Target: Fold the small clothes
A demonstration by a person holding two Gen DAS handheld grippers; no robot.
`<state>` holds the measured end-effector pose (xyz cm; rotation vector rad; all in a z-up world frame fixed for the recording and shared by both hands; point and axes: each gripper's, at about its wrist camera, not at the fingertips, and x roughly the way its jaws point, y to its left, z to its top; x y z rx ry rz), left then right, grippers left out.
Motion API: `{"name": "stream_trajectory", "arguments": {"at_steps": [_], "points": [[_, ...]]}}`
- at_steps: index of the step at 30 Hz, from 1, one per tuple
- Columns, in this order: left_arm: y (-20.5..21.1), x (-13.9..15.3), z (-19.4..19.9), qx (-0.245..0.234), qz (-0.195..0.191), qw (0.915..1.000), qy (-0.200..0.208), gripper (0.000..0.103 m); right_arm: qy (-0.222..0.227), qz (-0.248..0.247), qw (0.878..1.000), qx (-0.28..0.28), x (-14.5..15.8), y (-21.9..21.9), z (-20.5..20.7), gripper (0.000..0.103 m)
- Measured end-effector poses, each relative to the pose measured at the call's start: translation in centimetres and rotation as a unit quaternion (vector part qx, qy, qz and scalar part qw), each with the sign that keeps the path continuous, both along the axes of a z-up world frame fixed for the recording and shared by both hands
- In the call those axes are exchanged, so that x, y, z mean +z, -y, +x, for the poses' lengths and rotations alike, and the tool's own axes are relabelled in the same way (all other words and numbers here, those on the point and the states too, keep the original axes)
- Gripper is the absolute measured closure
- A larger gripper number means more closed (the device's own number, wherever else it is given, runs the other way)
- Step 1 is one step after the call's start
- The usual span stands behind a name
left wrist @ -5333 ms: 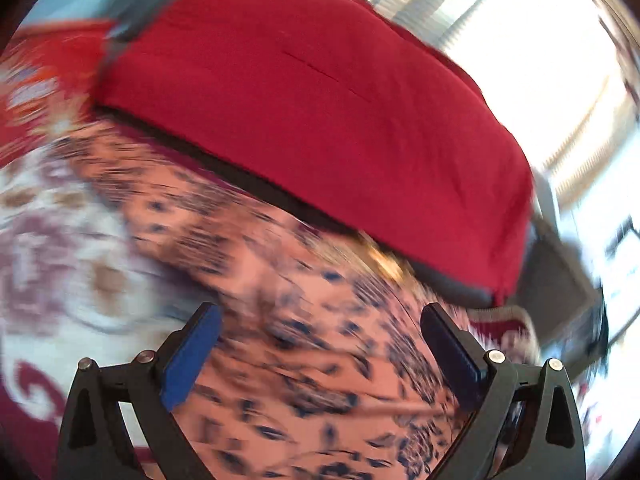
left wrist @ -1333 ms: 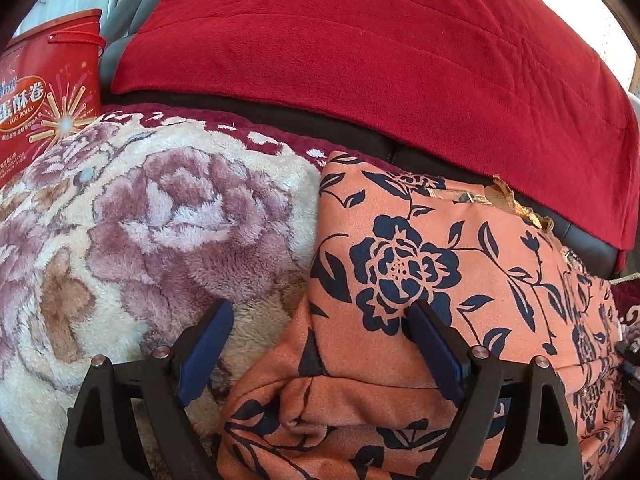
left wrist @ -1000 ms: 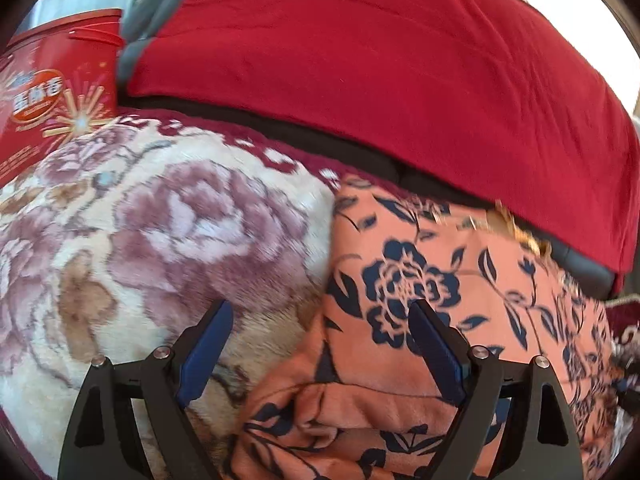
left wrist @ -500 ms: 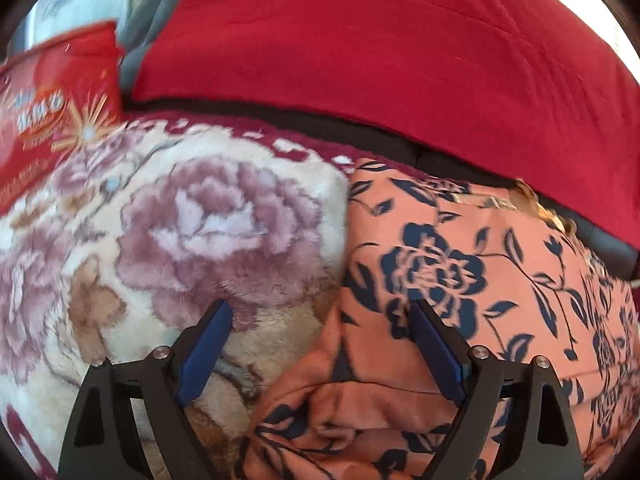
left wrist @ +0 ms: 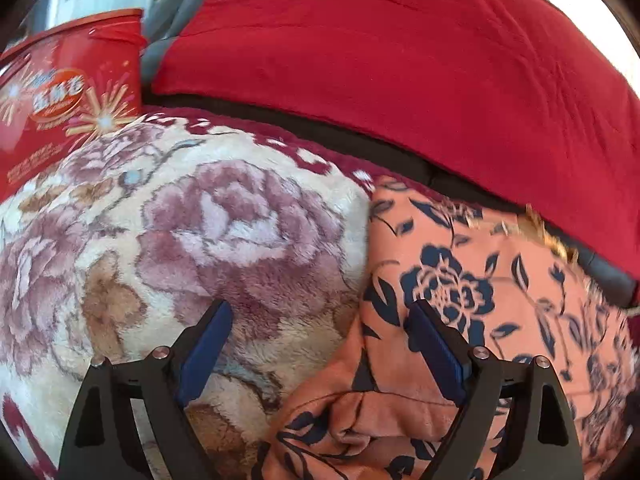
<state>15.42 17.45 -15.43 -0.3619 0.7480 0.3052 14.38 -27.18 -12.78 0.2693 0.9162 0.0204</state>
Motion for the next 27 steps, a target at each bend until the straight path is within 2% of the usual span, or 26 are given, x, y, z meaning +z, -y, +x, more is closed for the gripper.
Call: {"name": "stream_trajectory", "arguments": {"at_steps": [1, 3, 4, 5, 7, 9, 13, 19, 27], "points": [[-0.5, 0.1, -0.3, 0.013, -0.010, 0.9998, 0.008, 0.013, 0.010, -0.024, 1.000, 0.006, -0.3, -0.6, -0.5, 0.010], [-0.9, 0.2, -0.5, 0.025, -0.018, 0.9994, 0.013, 0.013, -0.006, -0.059, 0.998, 0.031, -2.3, -1.6, -0.6, 0.005], [-0.8, -0.1, -0.3, 0.025, -0.015, 0.9996, 0.005, 0.010, -0.007, -0.060, 0.997, 0.037, -2.7, -1.7, -0.7, 0.005], [-0.3, -0.4, 0.2, 0.018, 0.004, 0.9998, -0.010, 0.009, 0.003, -0.056, 0.998, 0.030, -2.4, -1.6, -0.8, 0.003], [1.7, -0.8, 1.2, -0.010, 0.060, 0.9971, -0.046, 0.003, -0.009, -0.054, 0.998, 0.032, -2.7, -1.8, -0.3, 0.001], [2.4, -0.9, 1.5, -0.016, 0.078, 0.9953, -0.055, 0.003, -0.009, -0.059, 0.998, 0.034, -2.8, -1.8, -0.1, 0.001], [1.1, -0.6, 0.9, -0.011, 0.042, 0.9983, -0.039, 0.003, -0.001, -0.049, 0.998, 0.032, -2.7, -1.6, -0.4, 0.000], [1.3, -0.6, 0.8, -0.012, 0.046, 0.9981, -0.038, 0.003, 0.009, -0.035, 0.999, 0.032, -2.4, -0.8, -0.9, 0.000], [1.0, -0.5, 0.0, -0.007, 0.031, 0.9993, -0.019, 0.003, 0.030, 0.014, 0.999, 0.030, -2.6, 0.4, -1.5, 0.000]]}}
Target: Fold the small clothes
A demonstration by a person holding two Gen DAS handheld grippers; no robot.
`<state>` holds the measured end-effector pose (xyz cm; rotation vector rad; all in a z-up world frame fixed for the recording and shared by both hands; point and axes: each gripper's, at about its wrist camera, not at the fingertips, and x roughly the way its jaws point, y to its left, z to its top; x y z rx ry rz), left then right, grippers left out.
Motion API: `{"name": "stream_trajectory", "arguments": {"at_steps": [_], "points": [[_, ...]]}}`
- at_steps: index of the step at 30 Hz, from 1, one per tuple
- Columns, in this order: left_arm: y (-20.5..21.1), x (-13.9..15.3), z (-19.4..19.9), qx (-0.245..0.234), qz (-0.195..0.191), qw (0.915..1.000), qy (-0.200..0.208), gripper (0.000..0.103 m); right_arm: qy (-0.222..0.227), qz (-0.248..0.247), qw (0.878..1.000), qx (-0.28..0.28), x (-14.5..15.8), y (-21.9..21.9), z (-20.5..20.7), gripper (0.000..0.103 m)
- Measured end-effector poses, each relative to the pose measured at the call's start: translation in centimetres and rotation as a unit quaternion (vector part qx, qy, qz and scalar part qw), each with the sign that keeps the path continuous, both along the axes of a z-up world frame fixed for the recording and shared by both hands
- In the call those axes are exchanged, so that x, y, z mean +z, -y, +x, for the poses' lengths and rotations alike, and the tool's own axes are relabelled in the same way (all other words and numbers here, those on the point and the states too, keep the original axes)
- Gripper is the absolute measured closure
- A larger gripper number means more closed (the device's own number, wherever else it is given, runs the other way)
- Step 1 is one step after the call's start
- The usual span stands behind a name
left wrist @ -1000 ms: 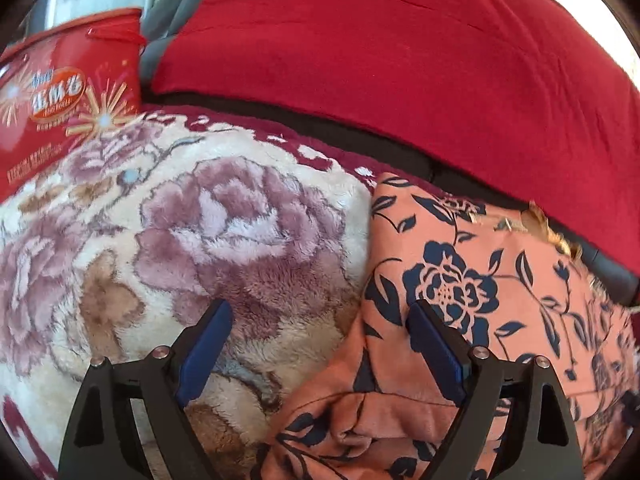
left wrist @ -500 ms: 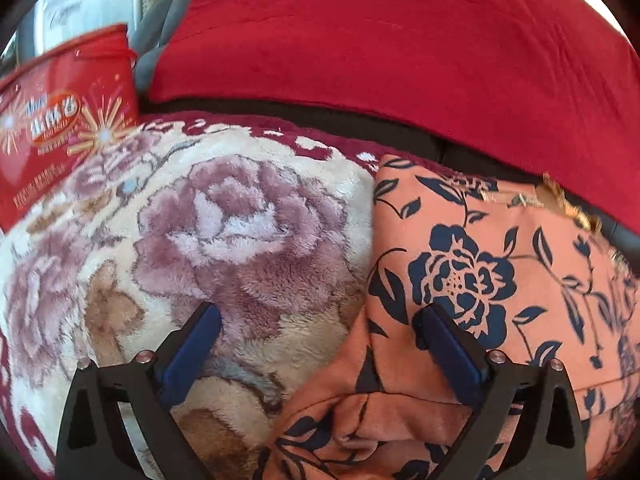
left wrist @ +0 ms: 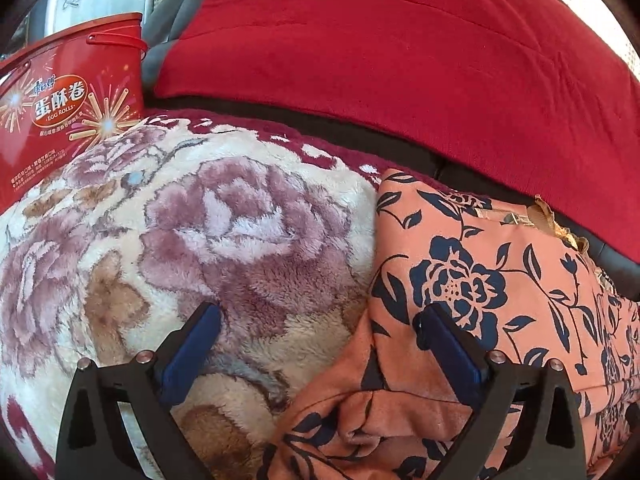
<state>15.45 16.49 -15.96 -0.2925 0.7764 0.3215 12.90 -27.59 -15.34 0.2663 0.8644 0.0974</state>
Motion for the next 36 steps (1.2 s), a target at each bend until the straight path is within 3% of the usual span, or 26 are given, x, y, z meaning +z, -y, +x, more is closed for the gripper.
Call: {"name": "stream_trajectory", "arguments": {"at_steps": [7, 12, 14, 16, 20, 22, 24, 29, 31, 33, 36], "points": [[1.0, -0.5, 0.0, -0.009, 0.022, 0.9997, -0.001, 0.000, 0.003, 0.000, 1.000, 0.000, 0.0, -0.2, -0.1, 0.000], [0.3, -0.4, -0.7, -0.015, -0.006, 0.9997, 0.020, 0.000, 0.002, -0.005, 1.000, -0.001, -0.2, -0.3, 0.0, 0.000], [0.2, 0.4, -1.4, -0.018, -0.008, 0.9998, 0.000, 0.000, -0.001, -0.005, 1.000, -0.001, -0.2, -0.3, 0.1, 0.000], [0.4, 2.3, -3.5, -0.013, 0.000, 0.9998, -0.016, 0.000, -0.003, -0.007, 1.000, 0.000, -0.2, -0.4, 0.2, 0.000], [1.5, 6.5, -12.5, -0.034, -0.035, 0.9972, 0.057, 0.000, -0.004, -0.011, 1.000, 0.000, -0.3, -0.5, 0.3, 0.000], [2.6, 7.1, -16.2, -0.050, -0.023, 0.9961, 0.069, 0.000, -0.005, -0.010, 1.000, 0.000, -0.3, -0.5, 0.3, 0.000], [3.4, 6.4, -18.0, -0.056, -0.012, 0.9964, 0.063, 0.000, -0.014, -0.022, 1.000, 0.001, -0.3, -0.7, 0.4, 0.000], [4.1, 2.1, -18.9, -0.081, -0.013, 0.9962, -0.028, 0.000, -0.077, -0.093, 0.993, 0.010, 0.8, -2.5, -0.3, 0.000], [3.7, 0.6, -19.6, -0.074, -0.007, 0.9963, -0.044, 0.000, -0.068, -0.057, 0.996, 0.006, 2.2, -2.2, -3.0, 0.000], [3.2, -0.2, -20.1, -0.070, -0.015, 0.9968, -0.036, 0.000, -0.043, 0.032, 0.998, 0.026, 3.3, -1.2, -6.9, 0.000], [3.5, -0.2, -20.1, -0.073, -0.004, 0.9967, -0.034, 0.000, -0.069, 0.051, 0.996, 0.031, 2.3, -0.1, -11.7, 0.000]]}}
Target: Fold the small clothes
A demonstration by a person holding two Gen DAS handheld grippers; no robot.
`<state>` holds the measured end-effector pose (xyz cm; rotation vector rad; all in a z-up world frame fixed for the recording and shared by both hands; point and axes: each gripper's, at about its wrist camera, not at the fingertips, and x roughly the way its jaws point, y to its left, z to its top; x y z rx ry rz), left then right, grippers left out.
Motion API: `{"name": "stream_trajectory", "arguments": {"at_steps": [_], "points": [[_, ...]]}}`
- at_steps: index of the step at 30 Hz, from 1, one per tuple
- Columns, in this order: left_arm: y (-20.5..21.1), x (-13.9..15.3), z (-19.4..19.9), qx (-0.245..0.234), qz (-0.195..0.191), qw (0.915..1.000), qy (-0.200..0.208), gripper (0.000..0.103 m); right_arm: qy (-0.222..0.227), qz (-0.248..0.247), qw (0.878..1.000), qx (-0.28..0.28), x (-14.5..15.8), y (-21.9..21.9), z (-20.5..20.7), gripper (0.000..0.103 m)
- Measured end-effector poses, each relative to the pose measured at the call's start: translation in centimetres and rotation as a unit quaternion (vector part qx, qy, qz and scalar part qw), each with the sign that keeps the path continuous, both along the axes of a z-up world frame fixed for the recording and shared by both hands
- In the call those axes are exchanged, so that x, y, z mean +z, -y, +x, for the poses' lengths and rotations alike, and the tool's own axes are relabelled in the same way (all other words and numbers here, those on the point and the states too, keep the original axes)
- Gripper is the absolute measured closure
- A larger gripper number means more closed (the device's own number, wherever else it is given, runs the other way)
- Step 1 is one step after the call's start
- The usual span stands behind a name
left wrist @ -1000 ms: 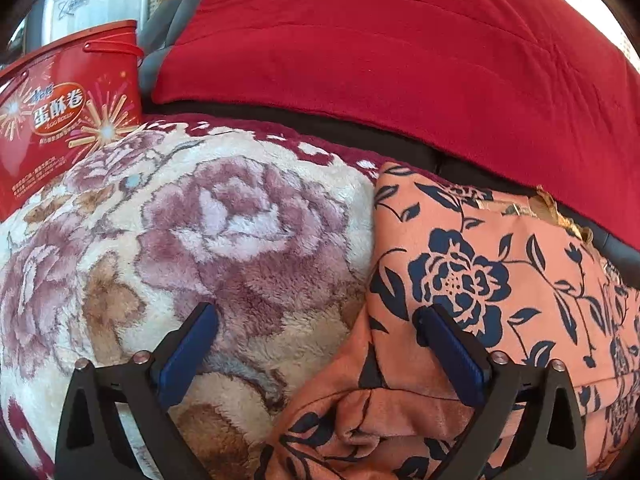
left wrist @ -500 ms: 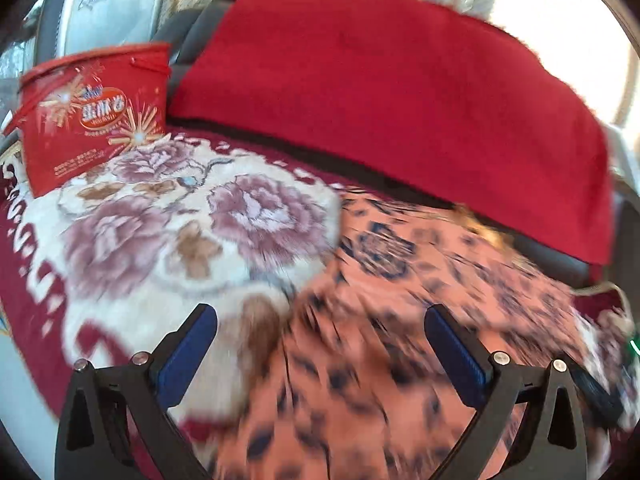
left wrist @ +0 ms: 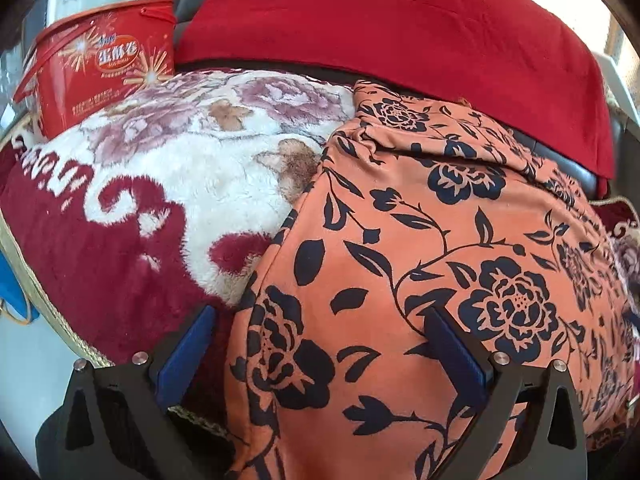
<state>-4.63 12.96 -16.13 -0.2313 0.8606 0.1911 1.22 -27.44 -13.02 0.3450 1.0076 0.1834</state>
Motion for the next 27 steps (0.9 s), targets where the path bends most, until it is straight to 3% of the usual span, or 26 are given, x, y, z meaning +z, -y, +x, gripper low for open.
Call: {"name": "stream_trajectory", "arguments": {"at_steps": [3, 8, 11, 15, 18, 24, 25, 26, 27], "points": [[0.7, -0.1, -0.1, -0.007, 0.017, 0.9998, 0.000, 0.000, 0.001, 0.025, 1.000, -0.013, -0.7, 2.1, -3.9, 0.000], [-0.4, 0.1, -0.8, -0.012, -0.011, 0.9998, 0.011, 0.000, 0.003, 0.079, 0.994, -0.075, -0.5, 6.4, -7.9, 0.001], [-1.1, 0.4, -1.7, -0.009, -0.014, 0.9997, 0.016, 0.000, -0.005, 0.056, 0.993, -0.100, -0.6, 8.3, -8.8, 0.000], [-3.5, 0.6, -3.2, 0.032, -0.039, 0.9985, 0.022, 0.000, -0.024, 0.124, 0.984, -0.123, -2.1, 11.4, -10.2, 0.002], [-5.3, 0.2, -3.9, 0.061, -0.068, 0.9958, 0.007, 0.000, -0.042, 0.127, 0.985, -0.109, -2.5, 11.8, -11.3, 0.006], [-5.2, -0.3, -4.6, 0.049, -0.050, 0.9975, -0.013, 0.000, -0.058, 0.098, 0.992, -0.052, -2.2, 9.8, -11.8, 0.006], [-5.2, -0.4, -4.7, 0.048, -0.049, 0.9975, -0.016, 0.000, -0.062, 0.096, 0.992, -0.046, -2.4, 9.5, -11.8, 0.008], [-5.1, -0.5, -4.6, 0.045, -0.045, 0.9977, -0.022, 0.000, -0.069, 0.095, 0.992, -0.041, -2.7, 9.3, -11.7, 0.016], [-4.9, -0.7, -4.5, 0.040, -0.042, 0.9979, -0.030, 0.000, -0.079, 0.099, 0.991, -0.036, -3.4, 9.0, -11.4, 0.037]]}}
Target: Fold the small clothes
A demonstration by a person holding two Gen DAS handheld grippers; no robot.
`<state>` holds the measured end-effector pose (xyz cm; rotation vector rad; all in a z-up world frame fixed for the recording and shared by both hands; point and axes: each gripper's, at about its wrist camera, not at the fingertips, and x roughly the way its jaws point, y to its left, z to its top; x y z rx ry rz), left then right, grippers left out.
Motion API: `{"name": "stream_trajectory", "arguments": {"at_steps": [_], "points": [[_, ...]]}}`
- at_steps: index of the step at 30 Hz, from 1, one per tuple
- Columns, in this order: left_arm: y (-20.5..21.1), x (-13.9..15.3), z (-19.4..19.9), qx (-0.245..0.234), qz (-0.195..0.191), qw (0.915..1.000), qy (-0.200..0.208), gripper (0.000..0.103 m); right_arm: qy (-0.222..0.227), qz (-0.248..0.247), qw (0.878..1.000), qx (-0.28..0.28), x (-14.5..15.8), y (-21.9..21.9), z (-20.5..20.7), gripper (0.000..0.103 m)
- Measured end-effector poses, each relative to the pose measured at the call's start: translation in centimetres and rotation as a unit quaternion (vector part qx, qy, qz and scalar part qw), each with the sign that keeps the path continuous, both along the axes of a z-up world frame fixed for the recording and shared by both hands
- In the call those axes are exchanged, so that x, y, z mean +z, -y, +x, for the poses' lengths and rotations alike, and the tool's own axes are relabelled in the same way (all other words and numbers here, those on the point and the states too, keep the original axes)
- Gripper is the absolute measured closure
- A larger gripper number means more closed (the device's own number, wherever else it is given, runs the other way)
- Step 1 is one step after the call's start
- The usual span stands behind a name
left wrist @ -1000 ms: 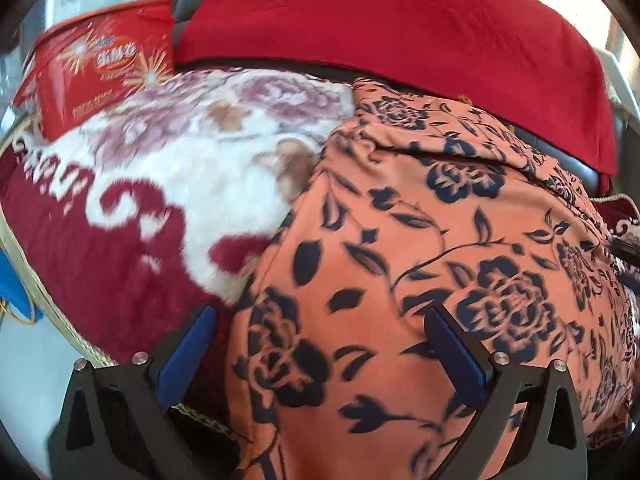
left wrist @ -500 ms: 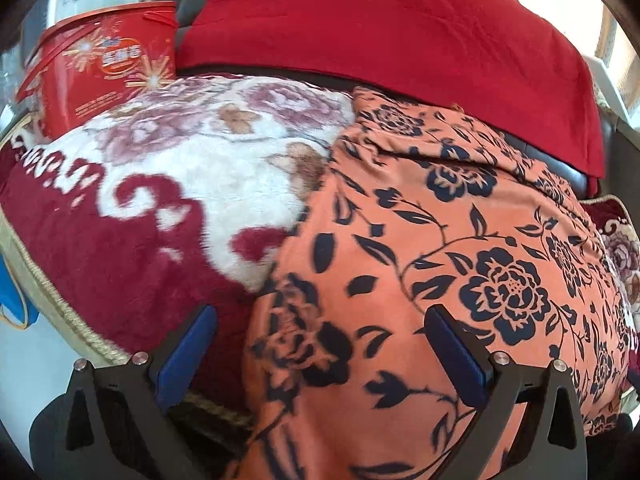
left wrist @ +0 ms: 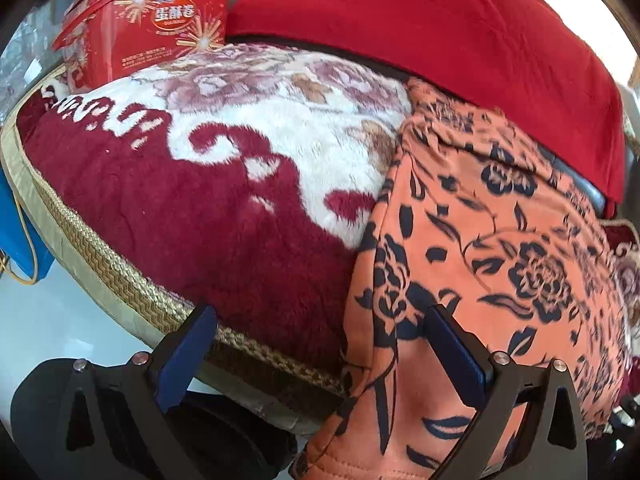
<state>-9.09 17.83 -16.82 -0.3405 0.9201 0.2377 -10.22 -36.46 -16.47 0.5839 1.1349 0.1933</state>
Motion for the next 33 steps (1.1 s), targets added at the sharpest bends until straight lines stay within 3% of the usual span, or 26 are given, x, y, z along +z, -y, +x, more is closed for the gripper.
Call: {"name": "stream_trajectory", "arguments": {"at_steps": [2, 6, 12, 15, 17, 19, 20, 21, 26, 28, 30, 33], "points": [[0.3, -0.2, -0.1, -0.010, 0.002, 0.9999, -0.011, 0.000, -0.031, 0.003, 1.000, 0.004, -1.5, -0.4, 0.3, 0.062], [0.5, -0.5, -0.5, -0.021, -0.009, 0.9995, -0.020, 0.000, -0.032, 0.022, 0.999, -0.004, -1.8, 0.2, -0.1, 0.063], [0.6, -0.7, -1.2, -0.034, -0.015, 0.9988, -0.033, 0.000, -0.041, 0.026, 0.999, 0.016, -2.1, -0.3, -0.2, 0.047], [0.6, -0.6, -1.5, -0.042, -0.022, 0.9981, -0.039, 0.003, -0.039, 0.037, 0.998, 0.022, -2.0, -0.8, 0.2, 0.053], [0.6, -0.6, -1.8, -0.058, -0.048, 0.9963, -0.042, 0.032, -0.038, 0.046, 0.998, 0.023, -1.9, -1.1, 0.4, 0.067], [0.0, -0.9, -2.4, -0.057, -0.102, 0.9917, -0.052, 0.066, -0.037, 0.062, 0.997, 0.016, -1.8, -0.9, 0.3, 0.071], [-0.2, -0.9, -2.7, -0.057, -0.117, 0.9901, -0.052, 0.076, -0.035, 0.081, 0.996, 0.014, -1.7, -0.8, 0.1, 0.079], [-0.4, -0.7, -2.9, -0.062, -0.132, 0.9881, -0.050, 0.096, -0.032, 0.093, 0.995, 0.013, -1.4, -0.7, 0.0, 0.082], [-0.7, 2.6, -4.6, -0.065, -0.154, 0.9860, -0.003, 0.096, 0.003, 0.162, 0.987, 0.006, 1.1, -0.6, -0.3, 0.082], [-0.5, 3.7, -4.6, -0.071, -0.143, 0.9870, 0.013, 0.095, 0.012, 0.178, 0.984, 0.005, 1.6, -0.6, 0.0, 0.082], [-0.5, 3.6, -4.2, -0.066, -0.127, 0.9896, 0.004, 0.095, -0.003, 0.174, 0.985, 0.001, 0.8, -0.5, 0.7, 0.082], [-1.1, 2.6, -3.5, -0.058, -0.143, 0.9878, -0.023, 0.095, -0.026, 0.184, 0.982, -0.013, -0.7, -0.4, 1.0, 0.082]]}}
